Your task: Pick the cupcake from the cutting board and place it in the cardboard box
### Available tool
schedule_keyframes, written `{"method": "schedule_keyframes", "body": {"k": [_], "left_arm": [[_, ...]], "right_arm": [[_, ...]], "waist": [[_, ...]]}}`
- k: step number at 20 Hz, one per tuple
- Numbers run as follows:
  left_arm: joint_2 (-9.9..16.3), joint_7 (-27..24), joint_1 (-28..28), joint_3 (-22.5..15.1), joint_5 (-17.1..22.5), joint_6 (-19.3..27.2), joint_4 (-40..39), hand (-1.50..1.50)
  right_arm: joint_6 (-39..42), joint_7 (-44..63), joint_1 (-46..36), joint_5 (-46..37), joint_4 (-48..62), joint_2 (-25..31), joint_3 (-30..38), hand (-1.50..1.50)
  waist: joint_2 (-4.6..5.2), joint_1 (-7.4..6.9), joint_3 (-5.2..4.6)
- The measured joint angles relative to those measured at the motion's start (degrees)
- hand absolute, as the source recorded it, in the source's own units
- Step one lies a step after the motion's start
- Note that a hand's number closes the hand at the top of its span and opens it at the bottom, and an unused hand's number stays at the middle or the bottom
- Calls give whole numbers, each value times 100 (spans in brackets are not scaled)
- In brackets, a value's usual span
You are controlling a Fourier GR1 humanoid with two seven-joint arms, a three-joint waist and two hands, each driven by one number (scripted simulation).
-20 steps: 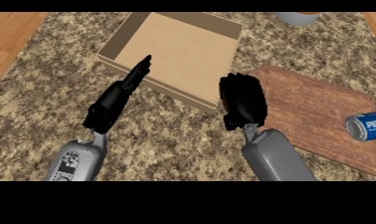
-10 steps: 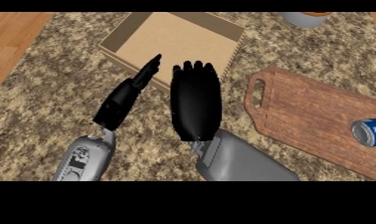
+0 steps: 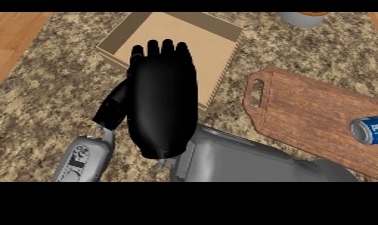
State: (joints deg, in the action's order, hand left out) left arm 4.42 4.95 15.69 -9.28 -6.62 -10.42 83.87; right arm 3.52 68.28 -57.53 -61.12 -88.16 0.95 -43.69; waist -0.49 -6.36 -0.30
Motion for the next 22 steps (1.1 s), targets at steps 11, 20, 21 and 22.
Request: {"method": "schedule_keyframes", "body": {"k": [11, 20, 21, 22], "left_arm": [[31, -136, -66, 43, -78, 71, -35, 0], [-25, -155, 23, 45, -152, 147, -83, 0], [0, -148, 29, 80, -126, 125, -84, 0], [-11, -128, 44, 94, -109, 126, -78, 0]], "right_arm": [[-172, 267, -1416, 500, 1036, 17, 558, 150], [-606, 124, -2187, 839, 2232, 2, 986, 150], [-654, 91, -2258, 855, 2388, 0, 1029, 150], [-699, 55, -2330, 864, 2566, -3, 1087, 150]], "waist": [[33, 110, -1], [85, 162, 5], [88, 170, 5], [92, 176, 5]]}}
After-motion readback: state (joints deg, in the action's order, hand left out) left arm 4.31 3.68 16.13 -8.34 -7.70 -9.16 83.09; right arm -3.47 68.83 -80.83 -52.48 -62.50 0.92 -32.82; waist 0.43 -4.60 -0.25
